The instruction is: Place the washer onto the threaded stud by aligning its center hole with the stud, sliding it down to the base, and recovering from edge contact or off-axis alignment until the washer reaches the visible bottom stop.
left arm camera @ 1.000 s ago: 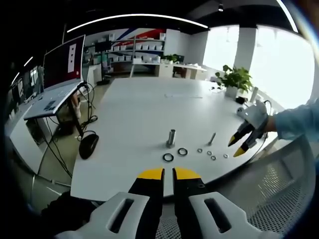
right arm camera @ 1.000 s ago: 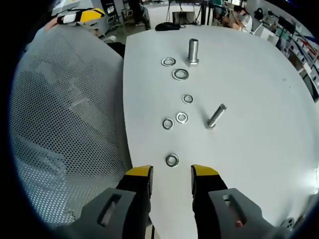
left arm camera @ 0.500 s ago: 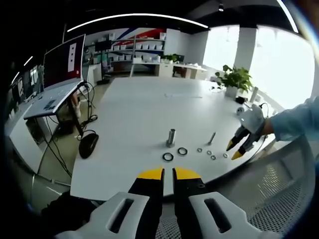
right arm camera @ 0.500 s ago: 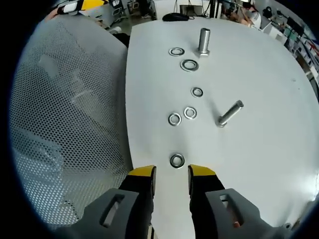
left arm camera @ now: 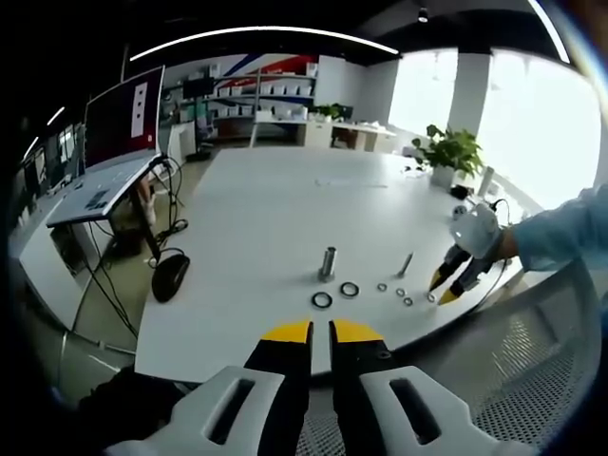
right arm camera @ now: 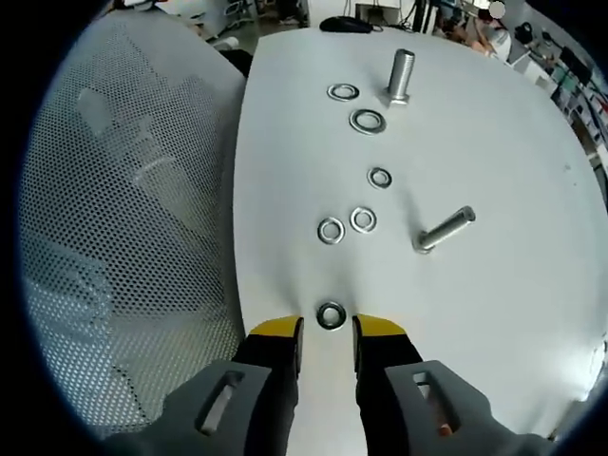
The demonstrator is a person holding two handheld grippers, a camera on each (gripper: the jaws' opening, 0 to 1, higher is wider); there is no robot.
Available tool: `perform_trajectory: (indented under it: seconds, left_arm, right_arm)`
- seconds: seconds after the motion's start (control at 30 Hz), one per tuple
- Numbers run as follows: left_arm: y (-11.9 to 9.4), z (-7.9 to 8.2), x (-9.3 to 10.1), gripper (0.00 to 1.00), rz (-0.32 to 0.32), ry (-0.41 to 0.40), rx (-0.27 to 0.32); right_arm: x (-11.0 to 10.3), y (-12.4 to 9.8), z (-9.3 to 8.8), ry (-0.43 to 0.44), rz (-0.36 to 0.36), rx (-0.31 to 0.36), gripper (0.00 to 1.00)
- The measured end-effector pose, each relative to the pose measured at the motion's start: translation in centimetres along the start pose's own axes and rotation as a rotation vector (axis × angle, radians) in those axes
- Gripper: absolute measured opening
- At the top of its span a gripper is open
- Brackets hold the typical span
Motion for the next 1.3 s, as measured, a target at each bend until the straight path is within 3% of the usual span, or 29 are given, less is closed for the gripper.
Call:
perform_trajectory:
  seconds: [0.17, 0.43, 0.6, 0.7, 1.3]
  left_arm:
    - [0.02, 0.0, 0.0, 0.04, 0.0, 0.0, 0.0]
    - [0.01, -0.08, 0.01, 0.04, 0.003, -0.001, -0.007]
    - [0.02, -0.06, 0.0, 0.04, 0.005, -0.002, -0.006]
    - [-0.03, 0.17, 0.03, 0.04, 0.002, -0.006, 0.017]
    - [0.02, 0.07, -0.07, 0.04, 0.004, -0.005, 0.006]
  right_arm:
    - [-0.07, 0.02, -0.06, -0.064, -0.025, 0.0, 0.21]
    - [0.26, 0.09, 0.01, -0.029, -0.029, 0.008, 0.19]
    - [0.3, 0.13, 0.08, -0.075, -0.041, 0.014, 0.16]
    - [0.35, 0.14, 0.07, -0.072, -0.042, 0.026, 0.15]
    - [0.65, 0.12, 0.29, -0.092, -0.039, 0.032, 0.13]
Point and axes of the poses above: the point that each gripper's makers call its tool centre point, and the gripper's own axes: y roughly forward along the fingers, x roughly to its right, z roughly out of its top, the point moved 5 cm from there along -y, roughly backward along the fingers, and after that the axes turned 8 degrees about -z, right-handed, at the moved point
